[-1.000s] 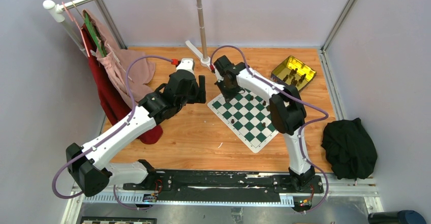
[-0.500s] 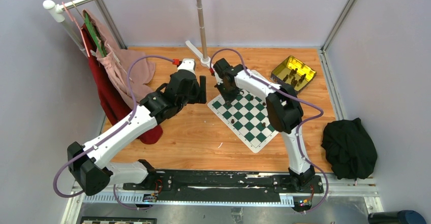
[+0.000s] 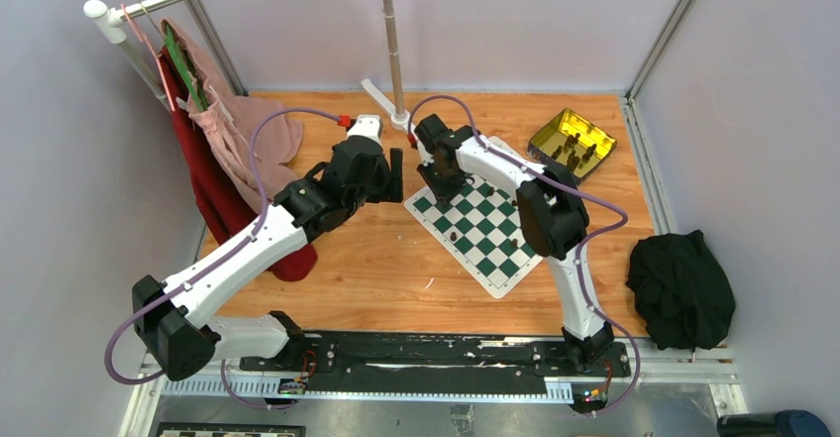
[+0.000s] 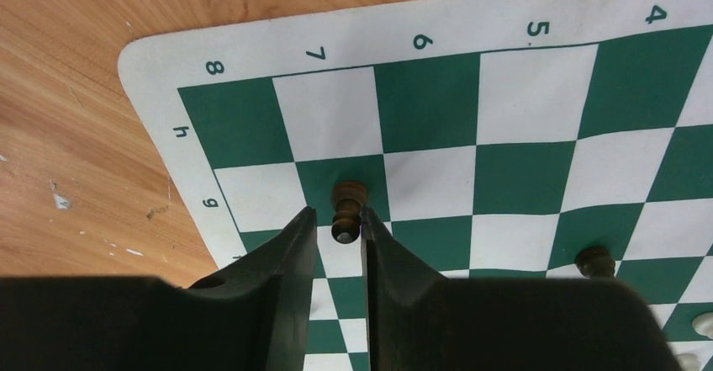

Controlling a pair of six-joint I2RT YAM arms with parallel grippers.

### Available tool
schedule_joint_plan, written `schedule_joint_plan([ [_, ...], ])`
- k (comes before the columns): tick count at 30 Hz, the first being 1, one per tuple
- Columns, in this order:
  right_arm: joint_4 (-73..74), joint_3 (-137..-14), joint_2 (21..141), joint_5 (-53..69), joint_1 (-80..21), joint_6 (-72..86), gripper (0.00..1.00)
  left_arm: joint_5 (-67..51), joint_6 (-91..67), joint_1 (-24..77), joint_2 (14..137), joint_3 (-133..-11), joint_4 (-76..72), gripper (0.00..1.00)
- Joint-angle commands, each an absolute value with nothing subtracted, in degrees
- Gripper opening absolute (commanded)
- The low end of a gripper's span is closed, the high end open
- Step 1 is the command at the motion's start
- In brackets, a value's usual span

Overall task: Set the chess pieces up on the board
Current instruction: Place the chess piece on the chessboard.

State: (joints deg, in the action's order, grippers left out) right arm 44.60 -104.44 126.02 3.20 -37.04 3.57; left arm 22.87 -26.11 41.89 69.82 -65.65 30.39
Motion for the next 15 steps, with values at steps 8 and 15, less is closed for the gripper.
schedule_joint_plan([
  [8, 47.4, -107.9, 126.0, 2.7, -37.8, 3.1, 0.36, 22.3, -25.5, 42.5, 70.7, -65.7, 29.1, 0.85],
  [15, 47.4, -106.3, 122.0, 0.6, -37.7, 3.0, 0.38, 23.5, -25.1, 42.5, 69.8, -65.4, 29.2, 0.86],
])
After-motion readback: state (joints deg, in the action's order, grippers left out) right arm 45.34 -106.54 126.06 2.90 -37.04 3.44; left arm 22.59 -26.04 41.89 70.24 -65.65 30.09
